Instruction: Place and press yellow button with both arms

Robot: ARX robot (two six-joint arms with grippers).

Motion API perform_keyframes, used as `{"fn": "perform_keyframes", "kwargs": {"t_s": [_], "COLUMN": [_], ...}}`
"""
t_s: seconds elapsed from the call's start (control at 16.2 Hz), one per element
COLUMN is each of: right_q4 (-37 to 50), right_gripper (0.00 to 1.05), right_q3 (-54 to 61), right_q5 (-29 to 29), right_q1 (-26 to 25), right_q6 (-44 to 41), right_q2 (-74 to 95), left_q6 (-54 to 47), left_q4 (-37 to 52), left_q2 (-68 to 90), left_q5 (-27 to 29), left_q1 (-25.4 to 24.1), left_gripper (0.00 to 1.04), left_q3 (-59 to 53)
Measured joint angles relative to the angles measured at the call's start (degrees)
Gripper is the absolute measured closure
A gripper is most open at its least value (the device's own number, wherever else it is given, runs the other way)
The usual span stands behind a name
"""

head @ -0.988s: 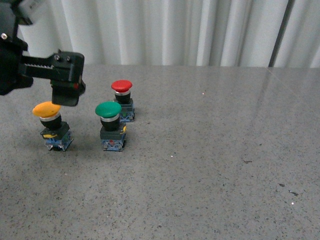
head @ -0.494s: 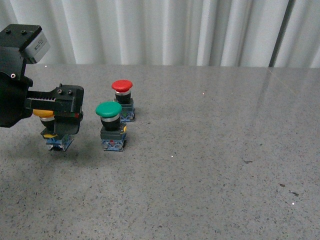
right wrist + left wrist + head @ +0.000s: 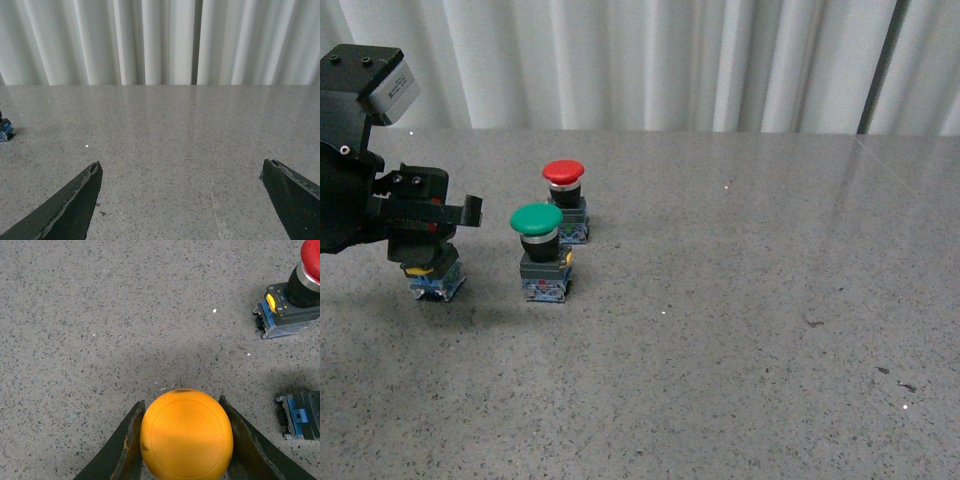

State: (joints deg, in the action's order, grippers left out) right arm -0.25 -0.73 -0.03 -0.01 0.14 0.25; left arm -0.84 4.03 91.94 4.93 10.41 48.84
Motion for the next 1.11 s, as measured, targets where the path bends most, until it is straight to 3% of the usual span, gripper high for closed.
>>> {"fn": "perform_keyframes", "kwargs": {"t_s": [0.31, 0.49, 0.8, 1.11], "right_q4": [0.00, 0.00, 0.02, 0.00], "right_gripper": [0.07, 0.07, 0.07, 0.07], "right_q3": [0.00, 0.00, 0.00, 0.00], "right_q5": [0.00, 0.00, 0.00, 0.00], "right_q1": [0.00, 0.00, 0.00, 0.00], "right_q6": [0.00, 0.00, 0.00, 0.00], "right_q2": [0.00, 0.00, 0.00, 0.00], "left_q6": [-2.25, -2.36, 6.64, 14.69], "left_q4": [-2.21, -5.99, -11.13, -11.34], "left_q2": [-7.76, -9.14, 6.47, 16.74], "left_q5": [2.78, 4.04, 4.61, 5.99], "left_q1": [1.68, 4.87, 18.03, 24.87], "left_gripper": [0.70, 0.70, 0.70, 0.71], "left_q3": [1.20, 10.19, 29.90, 34.64]}}
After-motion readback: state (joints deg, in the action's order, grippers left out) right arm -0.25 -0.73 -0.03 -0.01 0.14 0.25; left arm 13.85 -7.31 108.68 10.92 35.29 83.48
